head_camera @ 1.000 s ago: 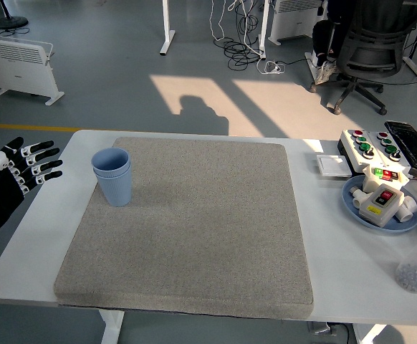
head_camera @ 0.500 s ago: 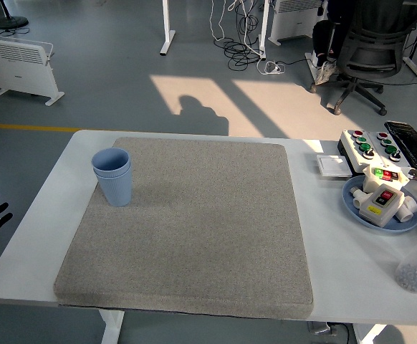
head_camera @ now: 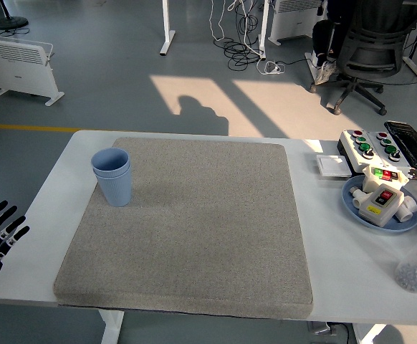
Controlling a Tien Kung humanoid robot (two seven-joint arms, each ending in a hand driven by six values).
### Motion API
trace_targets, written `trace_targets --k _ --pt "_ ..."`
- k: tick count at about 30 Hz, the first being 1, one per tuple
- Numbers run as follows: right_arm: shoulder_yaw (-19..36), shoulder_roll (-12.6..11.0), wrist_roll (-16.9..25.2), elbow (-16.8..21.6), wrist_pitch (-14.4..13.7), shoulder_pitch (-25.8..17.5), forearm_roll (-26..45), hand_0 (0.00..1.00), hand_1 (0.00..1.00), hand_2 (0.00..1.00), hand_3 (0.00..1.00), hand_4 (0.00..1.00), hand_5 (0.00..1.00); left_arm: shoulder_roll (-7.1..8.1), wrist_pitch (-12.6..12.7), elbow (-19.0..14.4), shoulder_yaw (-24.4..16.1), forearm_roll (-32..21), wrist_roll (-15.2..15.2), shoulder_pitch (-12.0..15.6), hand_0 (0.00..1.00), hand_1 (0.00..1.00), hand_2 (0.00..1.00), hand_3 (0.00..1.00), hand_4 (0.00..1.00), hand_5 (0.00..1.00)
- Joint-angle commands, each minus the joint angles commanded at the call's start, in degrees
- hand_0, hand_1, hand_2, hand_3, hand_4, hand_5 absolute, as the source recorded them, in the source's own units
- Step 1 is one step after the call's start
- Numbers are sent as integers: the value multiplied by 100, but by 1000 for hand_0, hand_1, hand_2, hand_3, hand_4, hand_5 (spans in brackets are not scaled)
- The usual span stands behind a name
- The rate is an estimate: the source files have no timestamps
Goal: Push cup pick cup insert cup
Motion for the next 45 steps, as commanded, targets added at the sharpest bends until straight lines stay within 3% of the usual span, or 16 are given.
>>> trace_targets --k 9,10,14,21,45 --pt "-54 -23 28 -10 -15 32 120 707 637 642 583 120 403 55 323 24 323 -99 -168 -224 850 869 884 807 684 998" --pt "-57 -24 29 -10 -16 35 126 707 636 642 583 118 399 58 353 28 347 -99 -191 -241 885 884 931 865 666 998" --pt "-65 -29 35 -12 -15 45 143 707 636 642 583 118 399 82 543 77 470 -89 -331 -346 885 884 931 865 666 998" --pt "-7 -27 16 -13 -7 36 72 707 636 642 583 118 400 105 513 178 536 41 -240 -427 892 886 936 864 654 998" --pt "-19 -21 47 -33 0 150 101 706 636 641 583 117 400 30 842 385 354 309 -267 -488 887 886 921 863 625 998"
